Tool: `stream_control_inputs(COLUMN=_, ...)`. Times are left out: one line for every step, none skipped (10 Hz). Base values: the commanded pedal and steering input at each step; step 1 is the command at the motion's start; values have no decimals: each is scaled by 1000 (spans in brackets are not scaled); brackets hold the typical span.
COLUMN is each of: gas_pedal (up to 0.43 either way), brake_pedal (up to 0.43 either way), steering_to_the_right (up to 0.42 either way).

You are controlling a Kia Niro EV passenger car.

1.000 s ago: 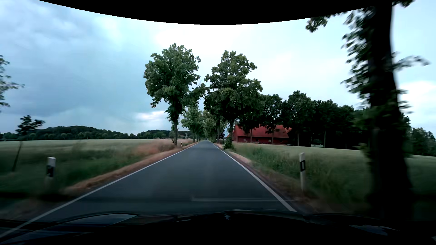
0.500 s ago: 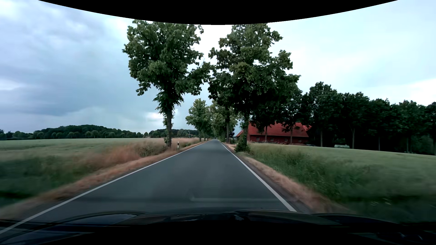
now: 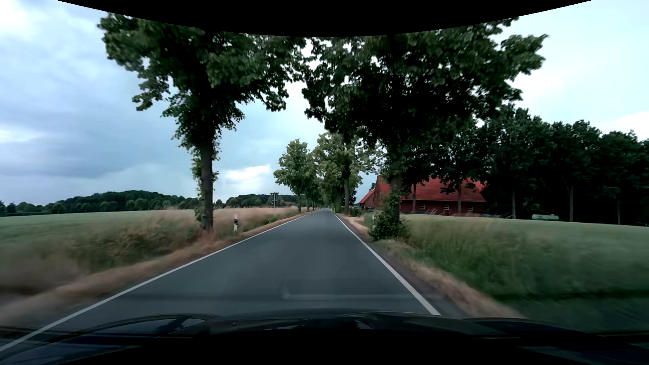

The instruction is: Follow the waypoints while adhering to traffic rules and regulations

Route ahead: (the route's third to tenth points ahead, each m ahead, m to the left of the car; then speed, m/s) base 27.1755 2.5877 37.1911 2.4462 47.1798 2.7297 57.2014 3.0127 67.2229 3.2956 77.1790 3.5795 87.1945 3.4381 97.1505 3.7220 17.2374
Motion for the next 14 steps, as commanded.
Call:
stream_control_inputs(gas_pedal=268, brake_pedal=0, steering_to_the_right=-10)
stream_control_inputs(gas_pedal=268, brake_pedal=0, steering_to_the_right=-11)
stream_control_inputs(gas_pedal=268, brake_pedal=0, steering_to_the_right=-11)
stream_control_inputs(gas_pedal=268, brake_pedal=0, steering_to_the_right=-11)
stream_control_inputs(gas_pedal=268, brake_pedal=0, steering_to_the_right=-9)
stream_control_inputs(gas_pedal=268, brake_pedal=0, steering_to_the_right=-6)
stream_control_inputs(gas_pedal=268, brake_pedal=0, steering_to_the_right=-5)
stream_control_inputs(gas_pedal=268, brake_pedal=0, steering_to_the_right=-9)
stream_control_inputs(gas_pedal=268, brake_pedal=0, steering_to_the_right=-10)
stream_control_inputs(gas_pedal=268, brake_pedal=0, steering_to_the_right=-8)
stream_control_inputs(gas_pedal=268, brake_pedal=0, steering_to_the_right=-6)
stream_control_inputs(gas_pedal=268, brake_pedal=0, steering_to_the_right=-6)
stream_control_inputs(gas_pedal=268, brake_pedal=0, steering_to_the_right=-4)
stream_control_inputs(gas_pedal=268, brake_pedal=0, steering_to_the_right=-4)
